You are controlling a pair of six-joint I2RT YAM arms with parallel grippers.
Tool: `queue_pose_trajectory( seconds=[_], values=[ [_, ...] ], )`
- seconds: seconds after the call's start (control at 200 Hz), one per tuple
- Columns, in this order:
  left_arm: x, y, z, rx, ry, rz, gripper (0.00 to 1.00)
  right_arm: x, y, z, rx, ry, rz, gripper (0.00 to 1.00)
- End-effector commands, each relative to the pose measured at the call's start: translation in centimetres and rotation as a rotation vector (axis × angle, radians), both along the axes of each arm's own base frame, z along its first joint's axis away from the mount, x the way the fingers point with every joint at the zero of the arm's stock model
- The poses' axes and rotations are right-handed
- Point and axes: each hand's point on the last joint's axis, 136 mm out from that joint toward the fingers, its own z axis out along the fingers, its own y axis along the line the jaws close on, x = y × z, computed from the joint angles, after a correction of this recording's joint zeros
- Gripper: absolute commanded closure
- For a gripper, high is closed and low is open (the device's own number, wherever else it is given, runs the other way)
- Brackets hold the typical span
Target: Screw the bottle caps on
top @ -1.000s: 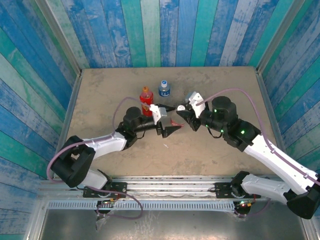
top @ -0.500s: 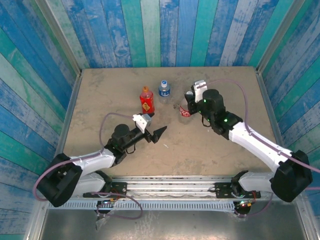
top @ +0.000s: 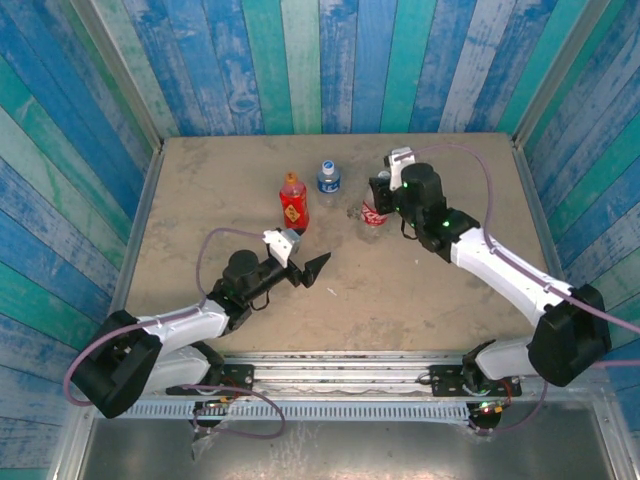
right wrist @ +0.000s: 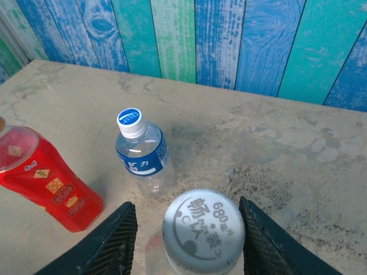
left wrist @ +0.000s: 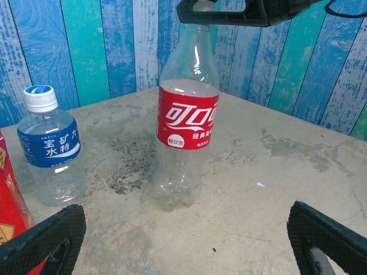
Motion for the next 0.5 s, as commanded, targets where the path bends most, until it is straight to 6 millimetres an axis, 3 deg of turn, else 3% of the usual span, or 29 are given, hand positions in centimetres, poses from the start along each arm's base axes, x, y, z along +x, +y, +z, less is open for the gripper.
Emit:
queue_pose_trajectory(
  seconds=[0.0, 0.421, 0.496],
  values=[
    [0.3, 0.0, 1.1, 0.004, -0.033, 0.004, 0.06, 0.5, -0.3, 0.4, -0.035, 0.009, -0.002, 0.47],
    [0.7, 0.7, 1.4, 0.019, -0.049, 0.034, 0.06, 0.9, -0.1, 1.6, -0.025, -0.011, 0.021, 0.41],
    [0.7, 0.7, 1.5, 0.017, -0.051, 0.032, 0.06, 0.9, -0.4, 1.4, -0.020, -0.005, 0.014, 0.46]
  ],
)
